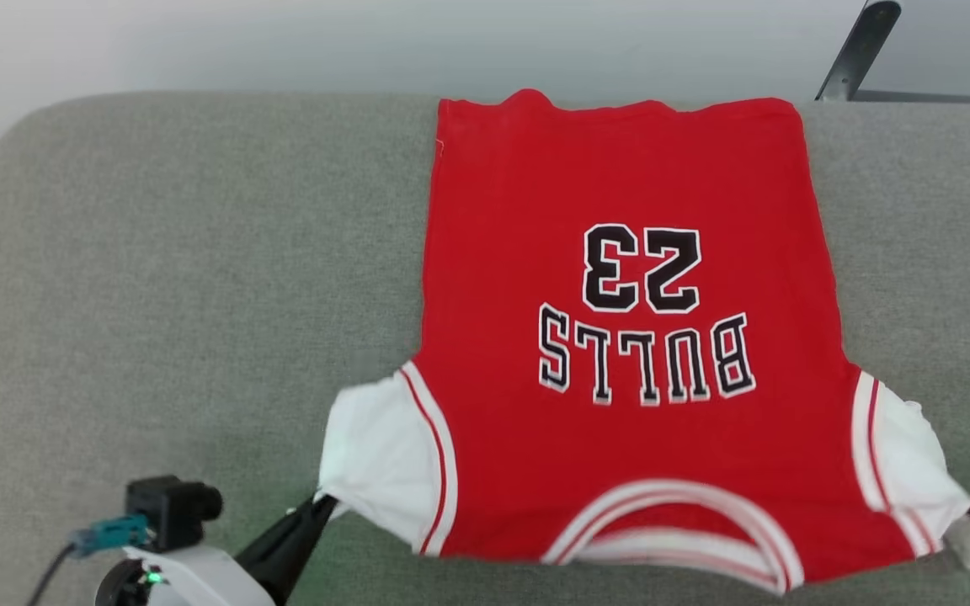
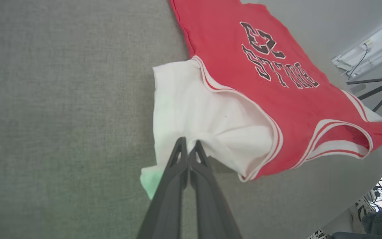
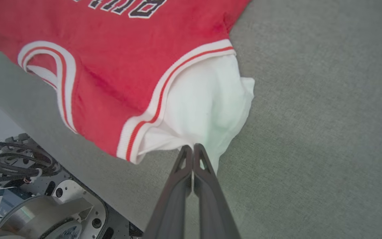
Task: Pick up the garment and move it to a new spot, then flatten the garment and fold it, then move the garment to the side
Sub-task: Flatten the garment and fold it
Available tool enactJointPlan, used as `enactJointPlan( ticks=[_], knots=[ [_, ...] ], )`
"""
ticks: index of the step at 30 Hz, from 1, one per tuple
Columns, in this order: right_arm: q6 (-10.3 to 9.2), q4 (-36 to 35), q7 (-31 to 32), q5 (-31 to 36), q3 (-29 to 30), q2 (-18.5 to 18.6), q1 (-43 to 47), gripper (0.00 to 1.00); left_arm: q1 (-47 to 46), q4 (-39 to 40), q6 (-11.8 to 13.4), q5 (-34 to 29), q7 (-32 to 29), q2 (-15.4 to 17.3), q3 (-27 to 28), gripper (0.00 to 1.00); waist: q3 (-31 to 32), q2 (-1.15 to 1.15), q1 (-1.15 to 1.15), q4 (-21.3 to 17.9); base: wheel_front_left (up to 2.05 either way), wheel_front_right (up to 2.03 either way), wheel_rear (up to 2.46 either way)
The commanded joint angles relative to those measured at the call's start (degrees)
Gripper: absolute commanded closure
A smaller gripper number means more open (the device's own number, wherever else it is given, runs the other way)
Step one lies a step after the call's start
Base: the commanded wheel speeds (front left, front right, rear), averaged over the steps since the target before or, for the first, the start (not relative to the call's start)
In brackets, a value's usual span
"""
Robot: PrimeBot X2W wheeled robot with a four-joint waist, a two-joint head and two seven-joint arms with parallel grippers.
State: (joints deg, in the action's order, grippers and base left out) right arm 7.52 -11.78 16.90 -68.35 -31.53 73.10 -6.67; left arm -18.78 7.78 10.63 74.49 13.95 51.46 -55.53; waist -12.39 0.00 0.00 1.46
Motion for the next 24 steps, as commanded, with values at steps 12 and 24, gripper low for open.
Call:
enactJointPlan(
  ticks=[12,24],
  knots=[
    [-0.06,3.21,15.54,17.82,7.28,-19.57,3.37,1.0,-4.44,-9.65,0.07,-5.27,-3.34,-6.53,-4.32,1.0,-4.24,0.0,0.0,0.88,0.0,0.0,0.0],
    [-0.07,6.67,19.31,28.1,8.9,-30.16,2.28,1.0,-6.65,-16.0,-1.32,-5.88,-3.35,-10.14,-4.67,1.0,-6.71,0.0,0.0,0.96,0.0,0.0,0.0]
  ],
)
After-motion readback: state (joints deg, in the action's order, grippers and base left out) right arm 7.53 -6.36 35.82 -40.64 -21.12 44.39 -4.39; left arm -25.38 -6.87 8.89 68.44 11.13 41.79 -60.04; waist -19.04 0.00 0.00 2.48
